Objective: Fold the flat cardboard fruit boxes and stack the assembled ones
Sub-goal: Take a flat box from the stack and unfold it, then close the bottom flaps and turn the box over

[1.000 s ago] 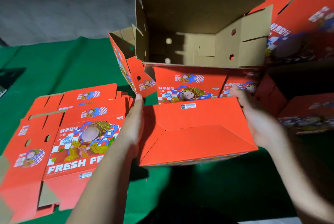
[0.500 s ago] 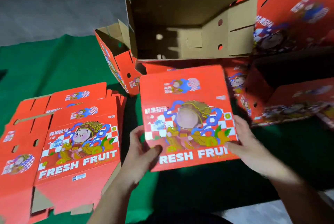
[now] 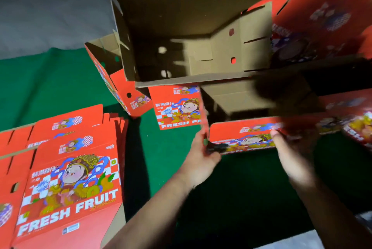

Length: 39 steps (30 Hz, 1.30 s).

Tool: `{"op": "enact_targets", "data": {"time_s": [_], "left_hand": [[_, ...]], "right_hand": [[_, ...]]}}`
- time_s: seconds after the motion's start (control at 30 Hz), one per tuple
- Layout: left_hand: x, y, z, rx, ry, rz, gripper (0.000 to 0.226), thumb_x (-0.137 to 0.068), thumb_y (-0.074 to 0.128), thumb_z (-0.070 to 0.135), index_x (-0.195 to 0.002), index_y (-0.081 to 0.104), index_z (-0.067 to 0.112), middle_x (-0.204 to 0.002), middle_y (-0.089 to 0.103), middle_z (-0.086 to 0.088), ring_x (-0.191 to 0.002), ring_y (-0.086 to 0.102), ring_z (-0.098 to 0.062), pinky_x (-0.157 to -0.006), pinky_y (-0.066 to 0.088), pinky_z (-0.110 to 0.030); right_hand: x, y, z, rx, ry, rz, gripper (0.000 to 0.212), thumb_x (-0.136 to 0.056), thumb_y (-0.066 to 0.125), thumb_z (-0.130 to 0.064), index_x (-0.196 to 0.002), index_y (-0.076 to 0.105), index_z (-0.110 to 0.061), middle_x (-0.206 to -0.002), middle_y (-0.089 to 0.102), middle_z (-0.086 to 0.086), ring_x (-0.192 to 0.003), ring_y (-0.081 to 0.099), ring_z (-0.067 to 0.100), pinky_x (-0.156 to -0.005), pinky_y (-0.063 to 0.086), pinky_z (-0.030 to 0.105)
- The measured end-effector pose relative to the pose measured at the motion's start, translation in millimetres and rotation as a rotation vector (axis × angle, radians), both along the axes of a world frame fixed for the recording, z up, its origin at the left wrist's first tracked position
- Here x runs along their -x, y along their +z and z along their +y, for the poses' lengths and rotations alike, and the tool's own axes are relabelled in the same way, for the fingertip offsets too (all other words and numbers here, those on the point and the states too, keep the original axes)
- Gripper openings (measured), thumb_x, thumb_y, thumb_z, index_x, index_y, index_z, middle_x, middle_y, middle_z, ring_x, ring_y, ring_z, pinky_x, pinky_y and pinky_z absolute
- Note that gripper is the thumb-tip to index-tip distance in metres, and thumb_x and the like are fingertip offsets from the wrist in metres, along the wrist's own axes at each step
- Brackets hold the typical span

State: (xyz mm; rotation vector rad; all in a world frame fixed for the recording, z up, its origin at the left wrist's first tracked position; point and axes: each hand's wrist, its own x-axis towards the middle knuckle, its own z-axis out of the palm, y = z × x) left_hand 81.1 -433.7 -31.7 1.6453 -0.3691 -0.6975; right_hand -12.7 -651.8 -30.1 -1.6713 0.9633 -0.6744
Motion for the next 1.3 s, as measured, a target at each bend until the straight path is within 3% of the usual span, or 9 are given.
{"op": "enact_targets", "data": {"time_s": [0.27, 0.4, 0.53, 0.63, 0.8, 0.93, 1.1, 1.2, 1.3], "left_hand": [[-44.3, -14.7, -83.8, -0.406, -0.404, -0.061, 0.114, -0.095, 0.072, 0.025, -0.16, -0.022, 0.03, -0.169, -0.012, -0.014, -0.158, -0.003, -0.02, -0.118, 0.004, -0.01], [-42.3, -27.6, -70.1, -0.313, -0.119, -0.138, 0.079, -0.098, 0.063, 0.012, -0.163, 0.021, 0.025, -0.155, 0.017, -0.019, -0.144, 0.034, -0.02, -0.107, 0.01, 0.005], [-27.1, -31.1, -6.5, -0.1, 0.076, -0.057, 0.045, -0.099, 0.054, -0.002, -0.141, 0.054, 0.013, -0.134, 0.061, -0.008, -0.115, 0.066, -0.011, -0.104, 0.05, -0.023], [-19.3, -27.5, 65.7, -0.143, 0.326, -0.243, 0.037, -0.098, 0.055, -0.001, -0.127, 0.062, 0.021, -0.126, 0.066, 0.001, -0.113, 0.064, -0.007, -0.104, 0.047, -0.026], [-15.2, -41.6, 204.0, -0.953, 0.769, -0.526, 0.047, -0.095, 0.058, 0.034, -0.141, 0.057, 0.024, -0.148, 0.05, -0.013, -0.139, 0.042, -0.039, -0.116, 0.03, -0.05], [10.1, -60.6, 227.4, -1.403, 0.289, -0.26, 0.058, -0.101, 0.028, 0.06, -0.155, 0.033, 0.039, -0.171, 0.014, -0.003, -0.157, 0.003, -0.037, -0.123, 0.007, -0.059], [49.5, -59.5, 180.6, -0.826, -0.015, -0.334, 0.055, -0.1, 0.038, 0.054, -0.143, 0.05, 0.022, -0.14, 0.063, -0.006, -0.137, 0.052, -0.028, -0.111, 0.036, -0.047], [68.2, -46.2, 187.8, -0.591, 0.098, -0.284, 0.048, -0.092, 0.049, 0.036, -0.133, 0.062, 0.015, -0.123, 0.072, -0.007, -0.115, 0.067, -0.029, -0.096, 0.051, -0.038], [63.5, -46.7, 238.8, -0.833, 0.57, -0.546, 0.048, -0.081, 0.05, 0.034, -0.119, 0.069, 0.011, -0.121, 0.071, -0.012, -0.109, 0.065, -0.036, -0.092, 0.05, -0.043]], "right_hand": [[-42.0, -15.3, -8.7, -0.307, -0.08, 0.002, 0.05, -0.1, 0.065, -0.011, -0.144, 0.042, -0.009, -0.153, 0.046, 0.021, -0.126, 0.057, 0.028, -0.113, 0.044, 0.048], [-67.5, -24.3, 77.8, -0.315, 0.003, -0.02, 0.088, -0.092, 0.062, 0.011, -0.159, 0.008, -0.005, -0.161, 0.025, 0.022, -0.143, 0.04, 0.031, -0.121, 0.032, 0.048], [-72.9, -39.5, 139.8, -0.397, 0.139, 0.02, 0.05, -0.1, 0.054, 0.005, -0.146, 0.035, 0.001, -0.136, 0.055, 0.027, -0.126, 0.055, 0.041, -0.11, 0.044, 0.044], [-77.2, -35.1, 173.7, -0.433, 0.429, 0.119, 0.039, -0.104, 0.053, -0.008, -0.142, 0.046, -0.013, -0.124, 0.061, 0.01, -0.117, 0.06, 0.032, -0.106, 0.048, 0.046], [-78.4, -16.6, 228.8, -0.469, 0.792, 0.308, 0.033, -0.104, 0.053, -0.012, -0.137, 0.053, -0.016, -0.115, 0.062, 0.009, -0.094, 0.066, 0.028, -0.083, 0.051, 0.037], [-74.2, -14.3, 265.5, -0.496, 0.927, 0.422, 0.042, -0.104, 0.054, -0.017, -0.145, 0.046, -0.02, -0.123, 0.062, 0.019, -0.114, 0.066, 0.037, -0.104, 0.05, 0.05], [-77.4, -27.4, 280.4, -0.543, 0.824, 0.48, 0.012, -0.099, 0.063, -0.025, -0.11, 0.062, -0.028, -0.114, 0.071, 0.01, -0.095, 0.071, 0.018, -0.073, 0.049, 0.032], [-80.4, -43.7, 261.2, -0.111, 0.707, 0.688, 0.06, -0.095, 0.066, -0.037, -0.149, 0.044, -0.027, -0.146, 0.039, 0.02, -0.128, 0.053, 0.033, -0.103, 0.048, 0.044], [-73.8, -62.1, 233.2, -0.02, 0.644, 0.781, 0.099, -0.09, 0.072, -0.045, -0.163, 0.01, -0.023, -0.161, 0.023, 0.02, -0.141, 0.038, 0.038, -0.113, 0.04, 0.041]]}}
